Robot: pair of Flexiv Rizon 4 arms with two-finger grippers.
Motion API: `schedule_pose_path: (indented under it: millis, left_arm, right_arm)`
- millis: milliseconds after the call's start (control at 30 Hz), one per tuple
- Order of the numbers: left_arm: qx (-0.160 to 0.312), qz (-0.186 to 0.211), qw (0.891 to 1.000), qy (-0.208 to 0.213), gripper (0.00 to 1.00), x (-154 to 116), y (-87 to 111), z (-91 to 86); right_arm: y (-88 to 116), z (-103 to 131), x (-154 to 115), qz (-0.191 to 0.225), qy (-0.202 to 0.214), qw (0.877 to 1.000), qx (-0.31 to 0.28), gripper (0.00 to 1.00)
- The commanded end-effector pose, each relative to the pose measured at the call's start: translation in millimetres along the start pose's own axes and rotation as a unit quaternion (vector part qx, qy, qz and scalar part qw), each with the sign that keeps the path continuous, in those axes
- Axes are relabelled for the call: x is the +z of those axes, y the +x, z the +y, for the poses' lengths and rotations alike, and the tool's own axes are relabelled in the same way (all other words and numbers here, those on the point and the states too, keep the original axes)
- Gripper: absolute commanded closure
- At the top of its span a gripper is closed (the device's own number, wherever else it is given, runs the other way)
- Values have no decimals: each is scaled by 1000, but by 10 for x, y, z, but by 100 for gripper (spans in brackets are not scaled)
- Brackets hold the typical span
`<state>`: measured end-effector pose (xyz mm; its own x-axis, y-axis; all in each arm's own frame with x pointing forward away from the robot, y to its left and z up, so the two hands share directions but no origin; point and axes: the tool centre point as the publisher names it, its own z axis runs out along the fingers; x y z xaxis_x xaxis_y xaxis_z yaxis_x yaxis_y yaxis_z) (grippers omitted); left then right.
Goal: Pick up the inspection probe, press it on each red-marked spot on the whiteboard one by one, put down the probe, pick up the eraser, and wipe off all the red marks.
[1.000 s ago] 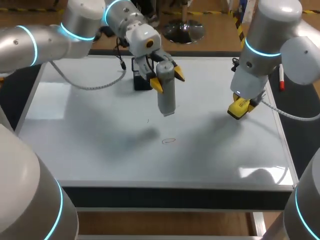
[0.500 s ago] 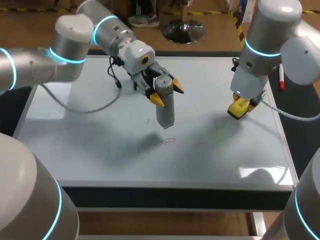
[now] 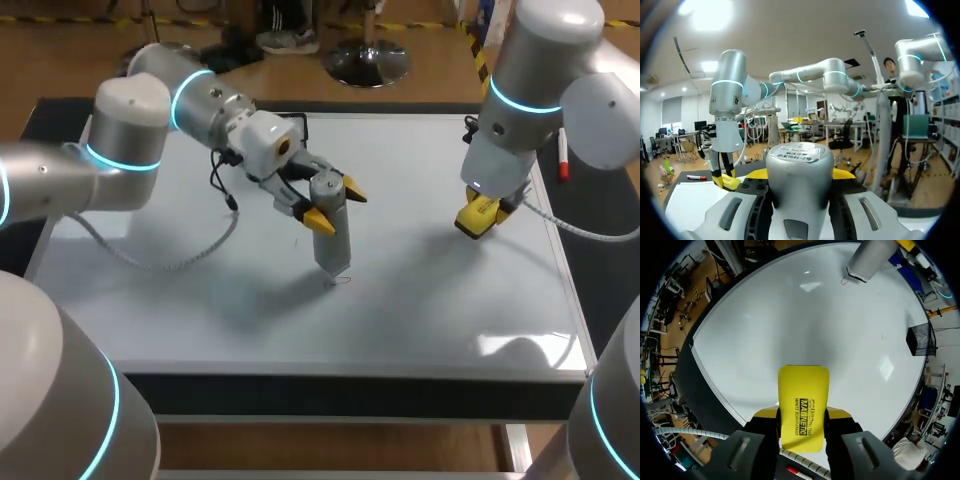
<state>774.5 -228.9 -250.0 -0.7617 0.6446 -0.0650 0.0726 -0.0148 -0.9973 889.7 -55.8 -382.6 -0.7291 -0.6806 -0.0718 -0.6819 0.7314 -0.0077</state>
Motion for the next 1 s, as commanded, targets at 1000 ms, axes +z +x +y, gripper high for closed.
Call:
schedule_pose_path:
  millis: [1000]
  left_arm:
    - [-32,-5,999,7,100,103,-72,292]
  right_arm:
    - [1,-6,-3,1,1,1000,-1,100]
